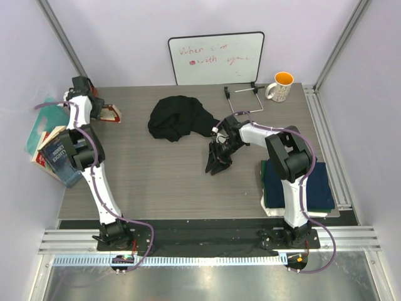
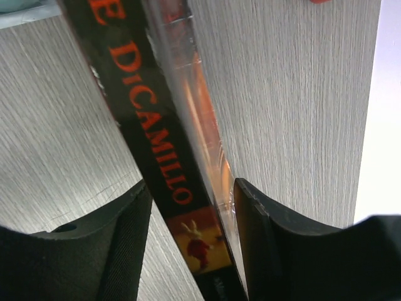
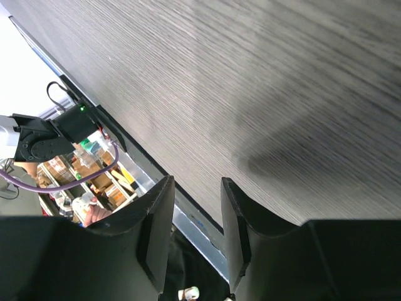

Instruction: Fold and stack the t-shirts

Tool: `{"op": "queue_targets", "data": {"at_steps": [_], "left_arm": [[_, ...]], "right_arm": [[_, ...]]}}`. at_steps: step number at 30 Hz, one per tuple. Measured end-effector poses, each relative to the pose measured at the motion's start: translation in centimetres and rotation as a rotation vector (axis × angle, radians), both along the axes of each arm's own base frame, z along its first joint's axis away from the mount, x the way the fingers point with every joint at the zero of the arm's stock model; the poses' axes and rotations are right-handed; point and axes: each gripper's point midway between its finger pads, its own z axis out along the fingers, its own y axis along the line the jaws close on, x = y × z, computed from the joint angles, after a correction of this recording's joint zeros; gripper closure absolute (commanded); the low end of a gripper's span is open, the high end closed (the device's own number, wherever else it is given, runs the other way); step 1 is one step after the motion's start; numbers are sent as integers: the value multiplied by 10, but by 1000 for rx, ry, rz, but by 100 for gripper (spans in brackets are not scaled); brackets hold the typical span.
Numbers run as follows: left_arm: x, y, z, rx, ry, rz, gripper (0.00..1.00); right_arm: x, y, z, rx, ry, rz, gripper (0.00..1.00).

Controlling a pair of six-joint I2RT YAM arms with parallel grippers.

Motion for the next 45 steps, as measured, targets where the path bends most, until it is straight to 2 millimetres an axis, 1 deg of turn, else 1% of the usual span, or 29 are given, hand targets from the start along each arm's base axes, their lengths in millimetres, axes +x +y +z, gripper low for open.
{"op": "queue_targets", "data": {"at_steps": [2, 3, 4, 5, 6, 7, 9, 12, 15, 18, 21, 27, 29, 30, 31, 34, 37, 40, 42, 43, 45], "left_arm": [[0, 0, 2, 4, 0, -6, 46], [0, 0, 3, 7, 0, -10, 51], [-1, 0, 4, 11, 0, -17, 72], [-1, 0, 5, 13, 1, -23, 84], [-1, -1, 7, 11, -3, -23, 95], [-2, -1, 10, 14, -4, -29, 100], [1, -3, 18, 16, -25, -59, 100], [8, -6, 31, 20, -106, -73, 100], [13, -14, 35, -3, -195, -77, 100], [22, -22, 30, -48, -279, -73, 100], [29, -31, 17, -91, -340, -59, 100], [40, -40, -6, -158, -502, 34, 100], [52, -42, -6, -168, -551, 39, 100], [57, -43, -5, -170, -568, 37, 100], [63, -45, -4, -173, -579, 32, 84], [75, -52, 2, -182, -594, 11, 55], [81, -58, 14, -175, -573, -9, 48], [88, -58, 34, -151, -566, -30, 47], [92, -54, 48, -126, -577, -36, 46], [94, -52, 56, -113, -587, -37, 43], [95, -49, 59, -93, -588, -38, 43]], "right_arm": [[0, 0, 0, 1, -1, -1, 59], [0, 0, 0, 1, -2, -1, 59], [1, 0, 0, 2, -3, -1, 59], [1, 1, 0, 2, -4, -1, 59], [1, 1, 0, 2, -4, -1, 59], [1, 1, 0, 3, -4, -1, 59], [2, 1, 0, 4, -6, -3, 59], [2, 1, 0, 5, -8, -4, 59], [2, 1, 0, 5, -8, -6, 59], [2, 1, -1, 5, -9, -6, 59], [-1, 0, -4, -1, 2, -6, 59], [-3, -2, -5, -5, 9, -6, 59], [-3, -2, -5, -5, 9, -6, 59], [-3, -2, -5, -4, 8, -6, 59], [-3, -1, -5, -4, 9, -7, 59], [-2, -1, -4, -2, 5, -7, 59], [0, 0, -3, 0, 1, -6, 59], [0, 0, -3, 1, 0, -6, 59], [0, 0, -2, 2, -1, -6, 59], [0, 0, -2, 3, 0, -6, 59], [0, 0, -2, 5, 1, -6, 59]]}}
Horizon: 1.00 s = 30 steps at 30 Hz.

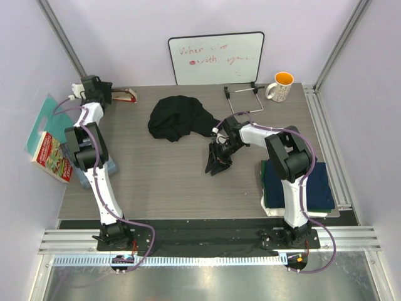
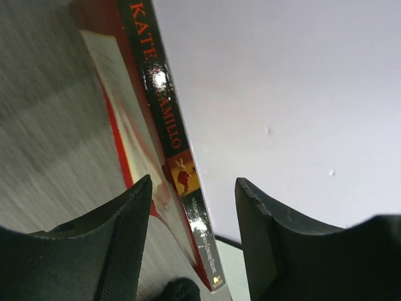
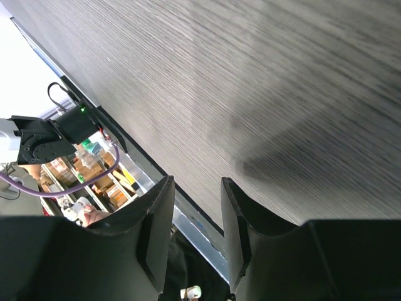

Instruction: Fold and stack the t-shirts

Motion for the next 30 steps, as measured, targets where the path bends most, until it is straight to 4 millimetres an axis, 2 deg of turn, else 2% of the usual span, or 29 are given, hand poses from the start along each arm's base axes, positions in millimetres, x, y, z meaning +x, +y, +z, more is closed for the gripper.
{"op": "queue_targets", "data": {"at_steps": [9, 19, 24, 27, 30], "left_arm": [[-13, 3, -20, 26, 103, 0, 44], [-23, 4, -15, 72, 148, -31, 40], [-43, 8, 12, 115, 202, -52, 37], [-59, 12, 44, 157, 207, -54, 37], [-81, 15, 87, 206, 196, -59, 39]], "right_arm": [[0, 1, 1, 6, 2, 1, 59], [0, 1, 1, 8, 0, 1, 59], [1, 1, 1, 11, -5, 1, 59], [1, 2, 0, 12, -9, 1, 59], [1, 1, -1, 13, -9, 1, 59]]}}
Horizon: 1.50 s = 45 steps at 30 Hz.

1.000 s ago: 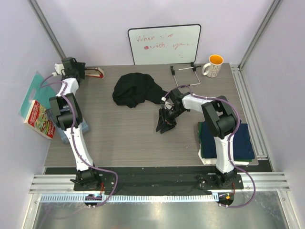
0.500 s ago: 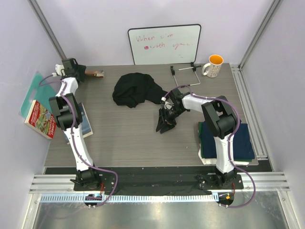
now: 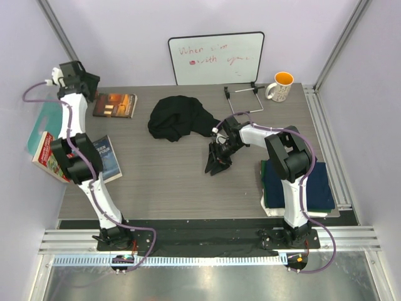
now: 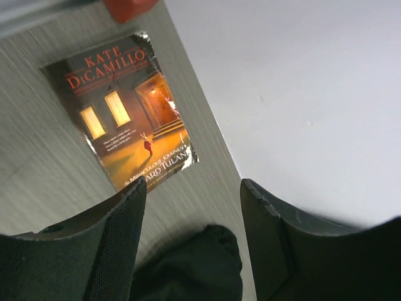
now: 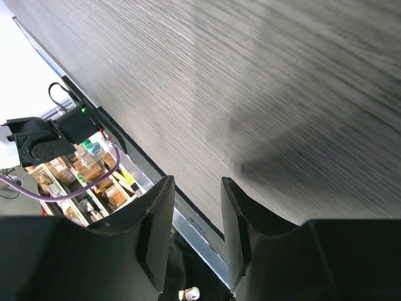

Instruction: Fold and stack the t-shirts

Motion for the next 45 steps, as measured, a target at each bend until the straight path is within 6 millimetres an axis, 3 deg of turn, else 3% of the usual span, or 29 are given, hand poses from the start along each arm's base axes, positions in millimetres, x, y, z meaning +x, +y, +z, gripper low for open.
{"op": "queue_targets", "data": {"at_steps": [4, 7, 10, 13, 16, 19, 25, 35, 41, 45], "left_arm": [[-30, -4, 38, 71, -3, -38, 38], [-67, -13, 31, 110, 77, -76, 35], [-110, -21, -2, 132, 217, -113, 30], [-175, -32, -64, 142, 430, -161, 27], [-229, -38, -107, 148, 605, -189, 26], [-265, -40, -118, 175, 695, -209, 27], [-287, -42, -101, 248, 669, -240, 27], [-351, -63, -136, 197, 806, -299, 30], [-351, -61, -127, 164, 842, -252, 28], [-328, -52, -111, 144, 899, -242, 29]], "right_arm": [[1, 0, 0, 2, -4, 0, 59], [1, 1, 0, 3, -4, -2, 59], [2, 1, 0, 4, -7, -2, 59], [3, 2, 0, 7, -10, -4, 59], [4, 3, 0, 10, -17, -6, 59], [5, 3, 1, 14, -21, -8, 59], [7, 5, 2, 23, -22, -14, 59], [9, 6, 2, 27, -22, -21, 59], [9, 6, 2, 26, -23, -21, 59], [8, 6, 2, 26, -22, -21, 59]]}}
